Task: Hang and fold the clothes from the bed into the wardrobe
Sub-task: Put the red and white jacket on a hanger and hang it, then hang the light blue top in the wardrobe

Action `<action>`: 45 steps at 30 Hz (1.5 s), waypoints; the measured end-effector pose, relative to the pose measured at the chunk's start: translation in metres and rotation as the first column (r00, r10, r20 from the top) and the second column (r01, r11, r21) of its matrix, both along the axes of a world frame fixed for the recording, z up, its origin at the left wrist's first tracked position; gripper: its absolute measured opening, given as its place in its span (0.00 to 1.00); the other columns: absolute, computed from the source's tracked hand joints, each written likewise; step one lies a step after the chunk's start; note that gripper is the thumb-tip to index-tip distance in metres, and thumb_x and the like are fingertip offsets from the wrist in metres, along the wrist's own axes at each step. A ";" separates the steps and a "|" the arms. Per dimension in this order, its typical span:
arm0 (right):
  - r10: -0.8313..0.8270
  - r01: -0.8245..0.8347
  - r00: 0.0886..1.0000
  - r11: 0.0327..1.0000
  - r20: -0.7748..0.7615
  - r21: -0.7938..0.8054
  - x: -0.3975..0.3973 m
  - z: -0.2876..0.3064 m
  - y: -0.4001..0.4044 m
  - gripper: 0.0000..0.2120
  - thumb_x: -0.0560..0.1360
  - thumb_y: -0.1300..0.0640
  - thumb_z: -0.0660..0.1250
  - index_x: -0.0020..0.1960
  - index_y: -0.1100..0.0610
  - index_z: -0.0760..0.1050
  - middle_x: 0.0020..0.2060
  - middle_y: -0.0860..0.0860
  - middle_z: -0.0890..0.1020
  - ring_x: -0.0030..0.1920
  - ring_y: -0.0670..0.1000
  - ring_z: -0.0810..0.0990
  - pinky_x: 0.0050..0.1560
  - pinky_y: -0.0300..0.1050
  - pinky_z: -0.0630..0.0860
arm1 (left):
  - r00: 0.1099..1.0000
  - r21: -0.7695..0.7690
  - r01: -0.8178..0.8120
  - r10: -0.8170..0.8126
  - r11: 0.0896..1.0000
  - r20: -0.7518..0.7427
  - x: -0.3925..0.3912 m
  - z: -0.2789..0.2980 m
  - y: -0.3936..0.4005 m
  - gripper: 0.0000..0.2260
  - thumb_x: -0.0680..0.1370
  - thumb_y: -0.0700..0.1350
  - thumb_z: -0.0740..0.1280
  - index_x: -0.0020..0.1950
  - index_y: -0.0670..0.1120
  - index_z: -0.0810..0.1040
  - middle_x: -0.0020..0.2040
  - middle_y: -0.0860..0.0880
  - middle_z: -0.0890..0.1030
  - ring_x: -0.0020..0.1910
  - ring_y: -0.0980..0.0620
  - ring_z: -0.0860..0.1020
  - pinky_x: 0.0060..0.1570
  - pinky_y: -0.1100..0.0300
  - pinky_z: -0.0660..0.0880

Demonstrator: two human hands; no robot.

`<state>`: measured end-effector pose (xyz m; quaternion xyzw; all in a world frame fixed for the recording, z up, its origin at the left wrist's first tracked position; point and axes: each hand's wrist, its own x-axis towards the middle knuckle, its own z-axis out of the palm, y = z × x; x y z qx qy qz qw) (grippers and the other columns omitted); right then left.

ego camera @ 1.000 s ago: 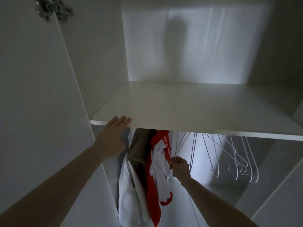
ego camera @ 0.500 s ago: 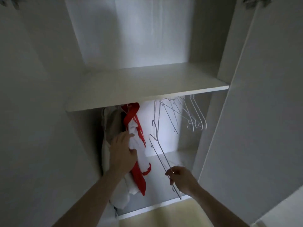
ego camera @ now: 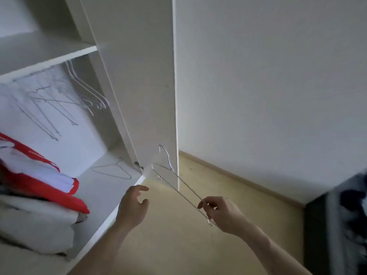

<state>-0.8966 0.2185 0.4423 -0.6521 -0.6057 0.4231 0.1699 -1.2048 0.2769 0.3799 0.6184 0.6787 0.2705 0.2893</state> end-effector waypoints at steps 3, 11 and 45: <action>-0.144 0.143 0.989 0.989 0.038 0.028 0.075 -0.006 -0.073 0.10 0.81 0.47 0.63 0.48 0.36 0.81 0.33 0.41 0.82 0.28 0.41 0.75 0.31 0.33 0.69 | 0.984 -0.037 0.178 -0.178 0.983 0.009 0.078 -0.005 -0.029 0.18 0.75 0.38 0.70 0.57 0.59 0.77 0.58 0.62 0.76 0.57 0.57 0.77 0.51 0.56 0.74; -0.465 0.423 0.874 0.871 0.139 0.250 0.289 -0.021 -0.289 0.07 0.82 0.48 0.65 0.54 0.38 0.81 0.48 0.39 0.79 0.41 0.45 0.80 0.41 0.38 0.75 | 0.858 -0.116 0.513 -0.514 0.851 0.026 0.325 -0.028 -0.135 0.25 0.73 0.36 0.71 0.69 0.50 0.74 0.66 0.50 0.73 0.60 0.49 0.78 0.56 0.54 0.74; -0.946 0.970 0.242 0.233 0.216 -0.067 0.941 -0.218 -0.438 0.13 0.79 0.49 0.68 0.38 0.54 0.80 0.23 0.49 0.70 0.23 0.46 0.63 0.28 0.45 0.59 | 0.347 -0.654 0.681 -0.932 0.330 -0.108 1.184 -0.256 -0.157 0.18 0.77 0.51 0.67 0.66 0.50 0.75 0.68 0.49 0.73 0.60 0.49 0.75 0.58 0.57 0.72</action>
